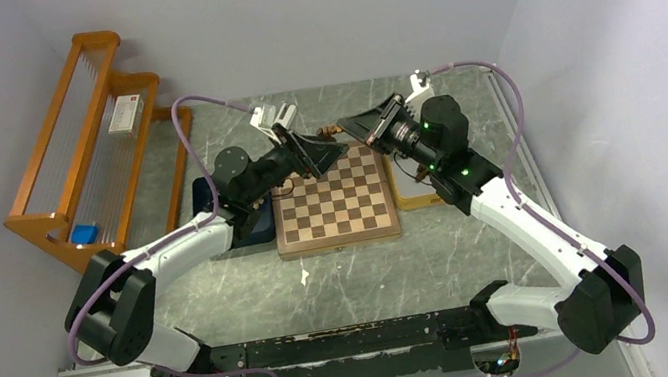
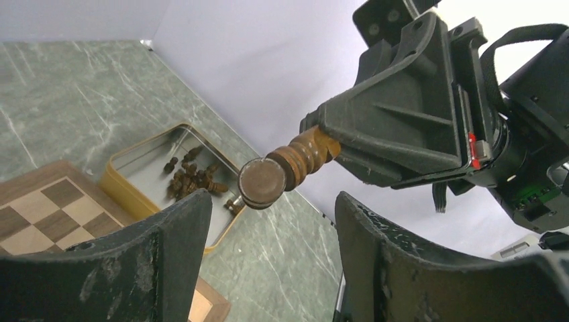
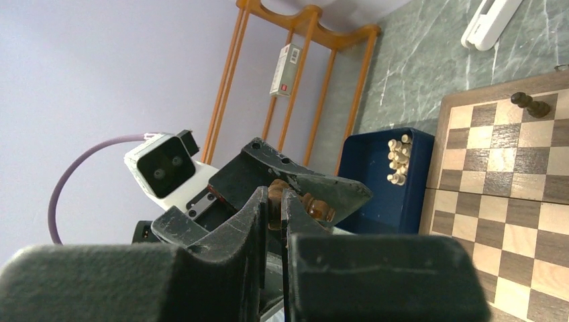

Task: Set up the chess pieces on the board
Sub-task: Place the chess piece on the chessboard.

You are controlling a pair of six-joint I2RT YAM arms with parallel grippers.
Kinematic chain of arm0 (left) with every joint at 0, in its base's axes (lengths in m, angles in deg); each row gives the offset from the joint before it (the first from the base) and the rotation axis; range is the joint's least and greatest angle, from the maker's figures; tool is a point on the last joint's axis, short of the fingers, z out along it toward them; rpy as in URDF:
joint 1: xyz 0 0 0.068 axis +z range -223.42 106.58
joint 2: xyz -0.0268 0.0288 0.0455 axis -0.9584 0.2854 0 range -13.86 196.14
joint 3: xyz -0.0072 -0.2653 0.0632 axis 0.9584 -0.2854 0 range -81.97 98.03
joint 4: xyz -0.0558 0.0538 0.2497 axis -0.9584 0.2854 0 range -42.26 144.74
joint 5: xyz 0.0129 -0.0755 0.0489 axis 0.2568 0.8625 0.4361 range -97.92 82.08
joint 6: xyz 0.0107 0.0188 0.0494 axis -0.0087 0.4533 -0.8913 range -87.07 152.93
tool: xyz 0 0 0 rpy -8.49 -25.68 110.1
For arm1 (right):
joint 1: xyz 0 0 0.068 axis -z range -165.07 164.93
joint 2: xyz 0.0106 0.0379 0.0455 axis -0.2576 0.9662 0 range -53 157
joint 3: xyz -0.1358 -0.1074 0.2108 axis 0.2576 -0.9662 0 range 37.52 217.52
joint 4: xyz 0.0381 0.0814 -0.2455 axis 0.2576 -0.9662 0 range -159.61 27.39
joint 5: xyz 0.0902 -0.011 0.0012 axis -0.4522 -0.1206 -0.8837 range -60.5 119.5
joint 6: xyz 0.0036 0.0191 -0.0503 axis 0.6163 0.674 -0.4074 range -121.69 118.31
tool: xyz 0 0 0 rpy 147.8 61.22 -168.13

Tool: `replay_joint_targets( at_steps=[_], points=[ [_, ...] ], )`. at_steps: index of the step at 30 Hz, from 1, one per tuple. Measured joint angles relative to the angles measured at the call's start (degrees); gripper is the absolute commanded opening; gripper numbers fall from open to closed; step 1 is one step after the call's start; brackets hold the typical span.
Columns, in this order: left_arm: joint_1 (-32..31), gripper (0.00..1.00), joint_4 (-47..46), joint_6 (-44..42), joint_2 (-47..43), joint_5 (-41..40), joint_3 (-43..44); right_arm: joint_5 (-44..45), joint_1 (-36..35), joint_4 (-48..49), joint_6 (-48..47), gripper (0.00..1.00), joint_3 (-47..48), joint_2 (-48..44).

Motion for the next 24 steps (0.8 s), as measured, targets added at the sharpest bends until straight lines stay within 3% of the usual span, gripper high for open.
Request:
replay_joint_targets(
  at_steps=[6, 16, 24],
  points=[
    [-0.2, 0.57, -2.4, -0.6, 0.0, -2.1, 0.0, 0.0, -0.1, 0.3, 0.1, 0.0, -0.2, -0.6],
    [-0.2, 0.51, -2.4, -2.5, -0.4, -3.9, 0.0, 0.0, -0.1, 0.3, 0.0, 0.0, -0.9, -1.3],
    [-0.3, 0.23, -2.0, -3.8, -1.5, -3.9, -0.3, 0.4, -0.1, 0.3, -0.6, 0.0, -1.4, -1.3]
  ],
)
